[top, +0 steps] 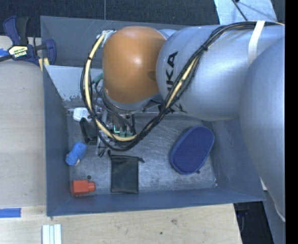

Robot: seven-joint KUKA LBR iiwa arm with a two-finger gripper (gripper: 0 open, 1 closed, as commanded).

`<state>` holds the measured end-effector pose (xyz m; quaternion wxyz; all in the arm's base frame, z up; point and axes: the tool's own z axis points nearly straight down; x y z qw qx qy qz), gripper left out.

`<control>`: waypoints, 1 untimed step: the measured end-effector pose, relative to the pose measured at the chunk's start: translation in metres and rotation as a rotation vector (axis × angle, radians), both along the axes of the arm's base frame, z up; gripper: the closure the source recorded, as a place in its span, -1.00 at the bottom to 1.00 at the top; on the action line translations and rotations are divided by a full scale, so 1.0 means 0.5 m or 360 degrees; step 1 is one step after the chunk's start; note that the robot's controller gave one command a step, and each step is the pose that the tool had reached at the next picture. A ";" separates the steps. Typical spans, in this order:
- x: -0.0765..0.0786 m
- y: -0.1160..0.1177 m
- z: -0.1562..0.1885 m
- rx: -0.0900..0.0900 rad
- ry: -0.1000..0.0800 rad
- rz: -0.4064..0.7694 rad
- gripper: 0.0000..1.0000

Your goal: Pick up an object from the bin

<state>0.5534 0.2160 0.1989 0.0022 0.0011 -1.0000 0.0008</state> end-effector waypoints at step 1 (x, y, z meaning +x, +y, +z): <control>0.067 -0.030 -0.266 0.0000 -0.0003 -0.0096 -1.00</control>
Offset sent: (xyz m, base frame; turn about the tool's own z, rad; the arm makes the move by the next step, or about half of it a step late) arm 0.0335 -0.0140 -0.1289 0.0605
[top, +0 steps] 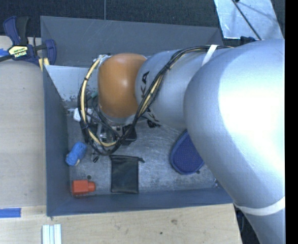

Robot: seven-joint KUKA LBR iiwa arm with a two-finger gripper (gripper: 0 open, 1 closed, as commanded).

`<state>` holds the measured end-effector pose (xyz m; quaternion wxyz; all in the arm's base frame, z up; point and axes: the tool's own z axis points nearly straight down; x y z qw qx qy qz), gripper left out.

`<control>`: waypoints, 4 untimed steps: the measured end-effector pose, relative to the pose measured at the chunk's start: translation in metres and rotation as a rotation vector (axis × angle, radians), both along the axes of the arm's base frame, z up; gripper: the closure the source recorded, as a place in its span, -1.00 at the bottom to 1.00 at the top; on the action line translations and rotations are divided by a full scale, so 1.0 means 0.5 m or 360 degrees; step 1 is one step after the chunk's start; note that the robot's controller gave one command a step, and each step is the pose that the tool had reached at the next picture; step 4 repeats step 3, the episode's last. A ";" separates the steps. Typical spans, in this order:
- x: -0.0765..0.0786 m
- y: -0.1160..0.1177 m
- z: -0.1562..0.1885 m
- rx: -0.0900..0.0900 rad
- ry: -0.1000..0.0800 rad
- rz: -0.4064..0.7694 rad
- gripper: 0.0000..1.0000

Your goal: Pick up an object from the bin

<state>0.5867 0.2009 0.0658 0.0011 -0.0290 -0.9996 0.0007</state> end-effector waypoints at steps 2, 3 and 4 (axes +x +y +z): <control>0.035 -0.012 0.242 0.0003 -0.0008 -0.0041 1.00; -0.042 0.011 0.534 0.0004 -0.0006 0.0039 1.00; -0.042 0.011 0.534 0.0004 -0.0006 0.0039 1.00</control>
Offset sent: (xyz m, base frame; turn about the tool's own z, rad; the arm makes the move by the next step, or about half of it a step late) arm 0.0000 0.0000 0.0000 0.0000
